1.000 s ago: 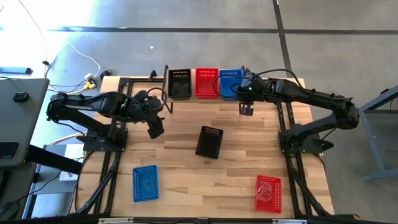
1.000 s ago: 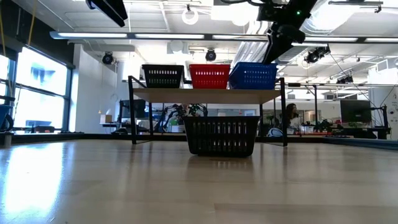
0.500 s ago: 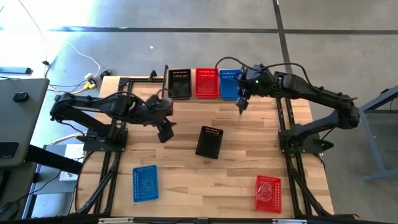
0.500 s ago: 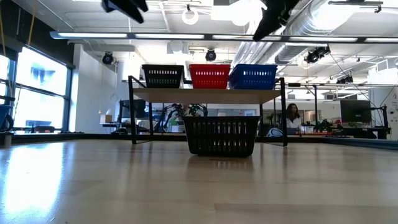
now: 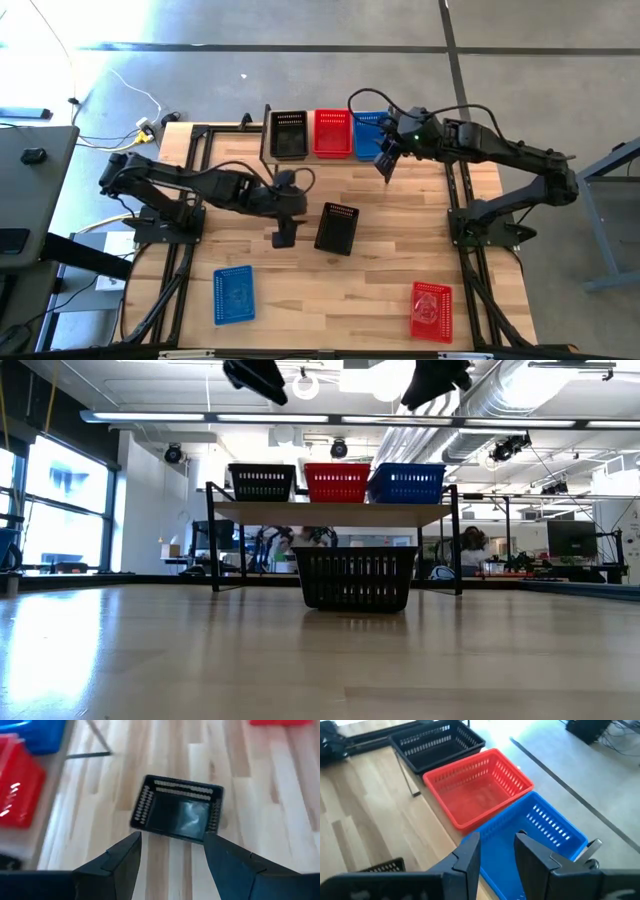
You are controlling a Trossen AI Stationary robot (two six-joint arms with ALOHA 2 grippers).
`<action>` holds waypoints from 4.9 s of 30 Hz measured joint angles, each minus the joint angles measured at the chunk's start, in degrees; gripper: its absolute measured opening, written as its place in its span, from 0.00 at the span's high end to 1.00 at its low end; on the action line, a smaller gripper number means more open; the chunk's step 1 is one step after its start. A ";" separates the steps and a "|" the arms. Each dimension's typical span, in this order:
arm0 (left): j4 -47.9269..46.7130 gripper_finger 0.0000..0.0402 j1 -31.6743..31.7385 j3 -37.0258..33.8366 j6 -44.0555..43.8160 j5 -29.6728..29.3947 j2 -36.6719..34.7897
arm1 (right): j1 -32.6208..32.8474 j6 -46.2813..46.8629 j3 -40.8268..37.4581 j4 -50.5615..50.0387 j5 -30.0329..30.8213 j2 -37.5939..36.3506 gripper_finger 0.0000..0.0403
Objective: Stack baskets on shelf by color
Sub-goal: Stack the black bin on top of the black bin on the shelf
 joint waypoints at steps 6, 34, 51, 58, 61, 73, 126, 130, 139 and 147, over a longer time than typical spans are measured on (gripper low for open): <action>4.18 0.49 -0.67 0.02 6.23 3.91 3.36 | 0.76 4.60 0.00 0.02 2.26 0.00 0.74; 14.56 0.49 -4.60 0.00 8.24 8.28 22.42 | 0.76 6.57 0.00 -3.05 -3.05 0.02 0.74; 14.99 0.56 -4.37 0.09 7.94 6.69 28.33 | 0.76 8.17 0.00 -3.85 -5.03 0.02 0.74; 13.06 0.79 -3.43 -0.03 8.26 6.55 29.92 | 0.76 8.33 0.00 -3.87 -5.45 0.02 0.74; 13.45 0.88 -3.34 0.07 8.24 6.90 30.41 | 0.76 8.69 -0.02 -4.05 -5.45 0.02 0.74; 8.85 0.99 -5.09 0.00 8.68 9.44 26.11 | 0.76 8.58 -0.04 -4.48 -5.36 0.00 0.74; -8.99 1.00 27.96 0.04 28.41 0.39 -8.20 | 0.76 12.21 -0.04 -5.14 -4.51 0.28 0.74; -8.85 1.00 28.16 0.04 29.22 1.25 -7.23 | 0.76 12.24 -0.04 -5.14 -3.49 0.28 0.74; -8.91 1.00 28.17 0.04 28.75 1.09 -4.20 | 0.76 12.34 -0.04 -5.16 -3.01 0.28 0.74; -8.95 1.00 28.52 0.04 28.72 0.12 -2.41 | 0.76 12.76 -0.04 -5.20 -3.01 0.28 0.74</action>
